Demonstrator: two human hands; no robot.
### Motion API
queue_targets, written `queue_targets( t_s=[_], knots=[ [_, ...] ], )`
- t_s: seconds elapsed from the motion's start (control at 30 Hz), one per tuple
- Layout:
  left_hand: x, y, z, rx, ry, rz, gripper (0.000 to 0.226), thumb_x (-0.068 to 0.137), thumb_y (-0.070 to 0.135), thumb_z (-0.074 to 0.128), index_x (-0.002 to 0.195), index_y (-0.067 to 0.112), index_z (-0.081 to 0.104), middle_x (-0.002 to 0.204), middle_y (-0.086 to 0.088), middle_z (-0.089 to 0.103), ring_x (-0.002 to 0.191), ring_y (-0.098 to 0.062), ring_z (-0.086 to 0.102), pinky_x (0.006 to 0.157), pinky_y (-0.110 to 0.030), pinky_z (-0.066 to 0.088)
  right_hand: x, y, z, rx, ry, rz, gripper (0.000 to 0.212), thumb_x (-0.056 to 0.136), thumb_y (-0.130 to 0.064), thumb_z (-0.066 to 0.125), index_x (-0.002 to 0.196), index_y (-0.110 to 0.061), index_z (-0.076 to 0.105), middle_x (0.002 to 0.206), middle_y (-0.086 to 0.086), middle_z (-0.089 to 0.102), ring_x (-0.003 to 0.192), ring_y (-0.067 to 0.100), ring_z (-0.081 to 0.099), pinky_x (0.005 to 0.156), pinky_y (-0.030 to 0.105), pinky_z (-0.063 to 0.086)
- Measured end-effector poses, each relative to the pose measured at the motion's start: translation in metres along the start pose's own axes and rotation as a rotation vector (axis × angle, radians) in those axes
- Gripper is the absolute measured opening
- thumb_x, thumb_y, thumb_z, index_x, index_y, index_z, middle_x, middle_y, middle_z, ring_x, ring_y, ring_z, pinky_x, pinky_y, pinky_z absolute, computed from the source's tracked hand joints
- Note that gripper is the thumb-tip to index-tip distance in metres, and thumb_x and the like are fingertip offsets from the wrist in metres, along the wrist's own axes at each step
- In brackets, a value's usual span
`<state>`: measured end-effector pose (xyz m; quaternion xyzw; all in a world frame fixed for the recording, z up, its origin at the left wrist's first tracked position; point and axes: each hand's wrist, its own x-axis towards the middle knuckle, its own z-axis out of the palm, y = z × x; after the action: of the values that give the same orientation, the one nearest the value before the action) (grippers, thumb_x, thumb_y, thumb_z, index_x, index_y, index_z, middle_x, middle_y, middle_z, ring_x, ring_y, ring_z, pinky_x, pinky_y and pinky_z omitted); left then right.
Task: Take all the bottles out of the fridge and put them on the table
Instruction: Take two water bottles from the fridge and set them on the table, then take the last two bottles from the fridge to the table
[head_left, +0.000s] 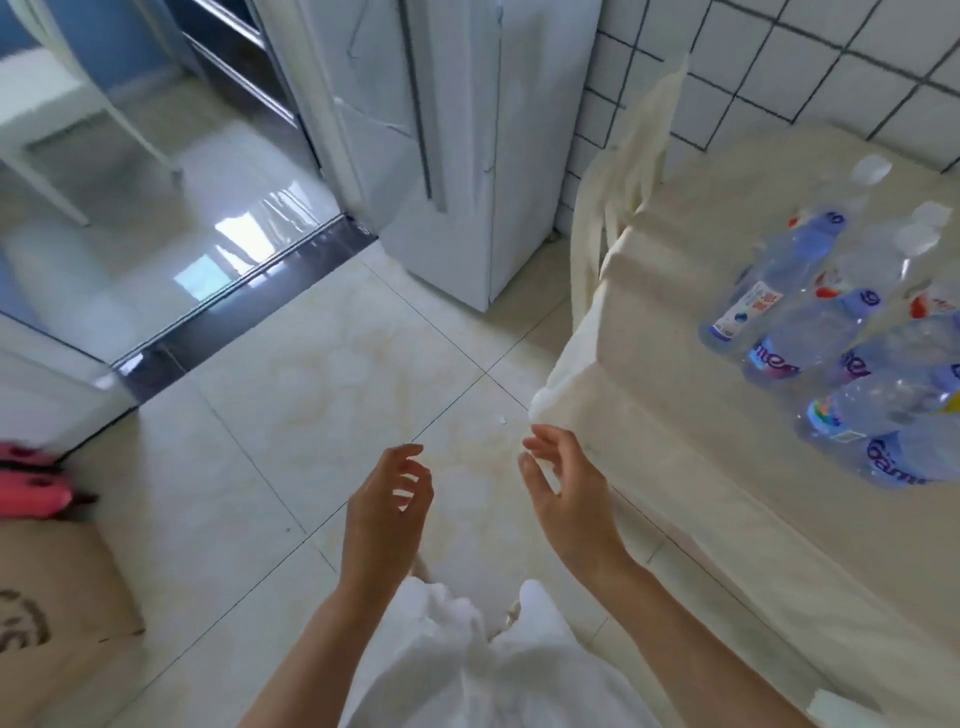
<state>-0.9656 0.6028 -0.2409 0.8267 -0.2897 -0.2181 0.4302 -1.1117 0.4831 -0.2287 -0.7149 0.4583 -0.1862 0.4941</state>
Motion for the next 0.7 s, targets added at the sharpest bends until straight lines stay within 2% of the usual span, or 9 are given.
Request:
queue_targets(
  t_s=[0.13,0.23,0.5,0.7],
  knots=[
    [0.012,-0.029,-0.048,-0.026,0.121,-0.066,0.029,0.088,0.005,0.063,0.102,0.030,0.058,0.082,0.009,0.067,0.077,0.000,0.063,0.061,-0.006,0.047,0.016,-0.032,0.054,-0.030,-0.096,-0.051,0.031,0.095,-0.028,0.055,0.125,-0.022,0.050,0.116,-0.010,0.061,0.113,0.003,0.055,0.098,0.019,0.042],
    [0.030,-0.054,-0.089,-0.036,0.180,-0.110,0.026,0.089,0.007,0.063,0.101,0.029,0.059,0.082,0.009,0.066,0.077,0.001,0.062,0.061,-0.005,0.046,0.032,-0.058,0.101,-0.026,-0.157,-0.069,0.030,0.095,-0.027,0.055,0.124,-0.022,0.050,0.116,-0.010,0.061,0.112,0.003,0.055,0.097,0.020,0.043],
    [0.094,-0.134,-0.217,-0.041,0.264,-0.225,0.021,0.089,0.009,0.063,0.102,0.025,0.062,0.084,0.008,0.068,0.078,0.001,0.062,0.061,-0.006,0.045,0.074,-0.133,0.241,-0.036,-0.284,-0.083,0.033,0.094,-0.024,0.057,0.126,-0.020,0.051,0.114,-0.009,0.062,0.112,0.003,0.055,0.090,0.011,0.038],
    [0.149,-0.164,-0.280,-0.021,0.260,-0.221,0.019,0.091,0.014,0.060,0.109,0.022,0.061,0.093,0.011,0.071,0.082,0.002,0.066,0.065,-0.004,0.046,0.109,-0.180,0.300,-0.056,-0.300,-0.111,0.034,0.093,-0.026,0.057,0.126,-0.021,0.051,0.115,-0.009,0.062,0.112,0.003,0.055,0.092,0.013,0.039]
  ],
)
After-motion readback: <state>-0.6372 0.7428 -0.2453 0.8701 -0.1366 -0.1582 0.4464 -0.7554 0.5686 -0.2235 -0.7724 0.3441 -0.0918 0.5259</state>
